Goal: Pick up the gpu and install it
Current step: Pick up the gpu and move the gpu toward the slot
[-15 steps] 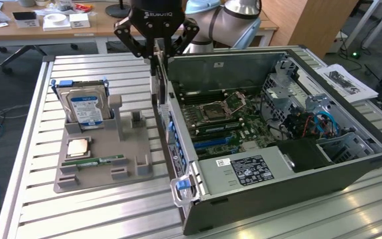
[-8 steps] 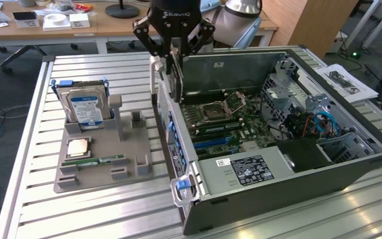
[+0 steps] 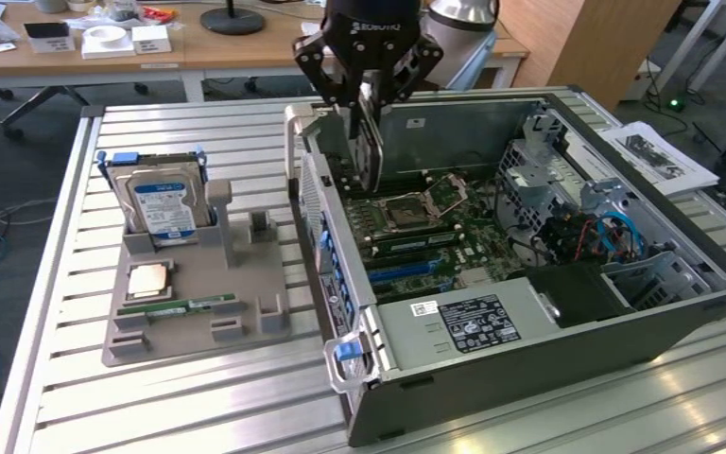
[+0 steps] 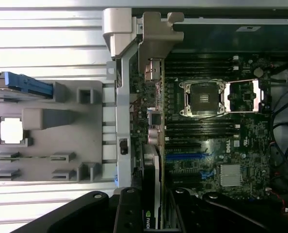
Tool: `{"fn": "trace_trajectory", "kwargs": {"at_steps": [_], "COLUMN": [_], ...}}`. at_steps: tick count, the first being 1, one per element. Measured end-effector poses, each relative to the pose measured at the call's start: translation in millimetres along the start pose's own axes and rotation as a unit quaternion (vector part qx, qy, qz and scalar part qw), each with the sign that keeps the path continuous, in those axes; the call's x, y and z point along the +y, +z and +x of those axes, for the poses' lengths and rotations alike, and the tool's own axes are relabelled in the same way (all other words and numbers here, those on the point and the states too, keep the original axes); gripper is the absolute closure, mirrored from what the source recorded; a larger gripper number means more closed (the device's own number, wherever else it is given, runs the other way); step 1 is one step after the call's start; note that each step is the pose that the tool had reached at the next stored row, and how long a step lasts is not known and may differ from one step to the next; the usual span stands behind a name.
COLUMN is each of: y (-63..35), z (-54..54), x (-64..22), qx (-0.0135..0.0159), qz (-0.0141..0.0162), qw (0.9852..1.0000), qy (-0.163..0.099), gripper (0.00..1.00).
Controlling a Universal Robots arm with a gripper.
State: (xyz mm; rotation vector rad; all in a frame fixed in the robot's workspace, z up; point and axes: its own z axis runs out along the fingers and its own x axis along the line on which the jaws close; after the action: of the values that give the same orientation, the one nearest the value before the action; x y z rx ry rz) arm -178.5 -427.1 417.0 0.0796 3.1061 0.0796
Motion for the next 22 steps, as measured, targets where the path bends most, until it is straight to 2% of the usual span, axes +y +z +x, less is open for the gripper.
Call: {"fn": "trace_trajectory", "kwargs": {"at_steps": [22], "y": [2.9], "z": [-81.0], "x": [4.4], "qx": [0.0], "qz": [0.0], "qw": [1.0], "qy": [0.0], "gripper": [0.73]}}
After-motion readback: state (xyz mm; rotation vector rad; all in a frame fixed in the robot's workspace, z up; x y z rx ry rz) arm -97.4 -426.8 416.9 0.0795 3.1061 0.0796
